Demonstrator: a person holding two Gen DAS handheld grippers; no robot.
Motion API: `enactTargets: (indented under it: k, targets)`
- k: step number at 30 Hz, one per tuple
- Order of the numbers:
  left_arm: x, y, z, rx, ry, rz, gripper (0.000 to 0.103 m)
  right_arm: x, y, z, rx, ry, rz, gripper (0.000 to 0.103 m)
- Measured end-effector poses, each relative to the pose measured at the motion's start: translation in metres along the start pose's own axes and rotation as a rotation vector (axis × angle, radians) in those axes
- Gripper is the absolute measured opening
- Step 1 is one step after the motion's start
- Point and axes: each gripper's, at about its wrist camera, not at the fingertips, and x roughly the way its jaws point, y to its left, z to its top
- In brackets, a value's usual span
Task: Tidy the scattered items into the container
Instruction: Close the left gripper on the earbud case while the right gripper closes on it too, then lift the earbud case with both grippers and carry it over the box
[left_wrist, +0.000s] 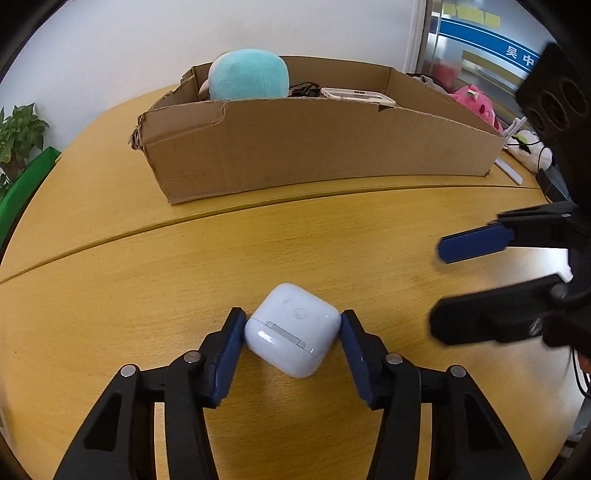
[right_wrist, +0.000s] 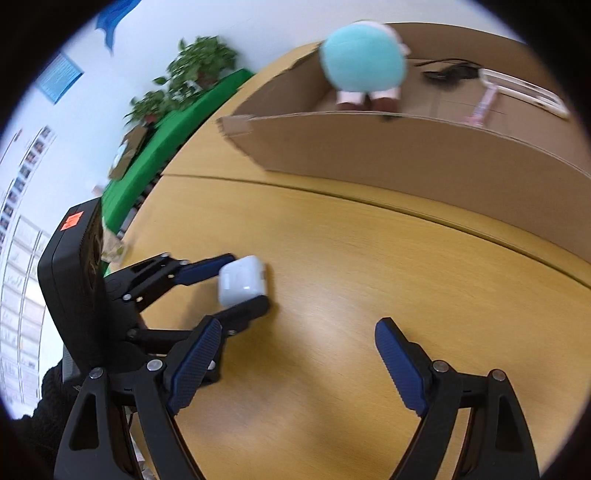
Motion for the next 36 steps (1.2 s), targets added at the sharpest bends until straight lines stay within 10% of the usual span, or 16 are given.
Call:
enactTargets:
  k: [9, 13, 22, 36]
  targets:
    - [-0.007, 0.002, -0.011, 0.009, -0.019, -0.043, 0.056, 0.05, 0.04, 0.028, -0.176, 0.156, 0.064, 0.081]
    - [-0.007, 0.003, -0.011, 0.005, -0.019, -0.051, 0.056, 0.054, 0.051, 0.027, -0.246, 0.183, 0.004, 0.04]
    - [-0.012, -0.002, -0.005, -0.006, -0.012, -0.085, 0.055, 0.032, 0.042, 0.021, -0.182, 0.118, 0.012, 0.024]
    - [-0.053, -0.027, 0.039, 0.107, -0.157, -0.038, 0.055, -0.04, 0.036, 0.03, -0.157, 0.015, 0.128, 0.03]
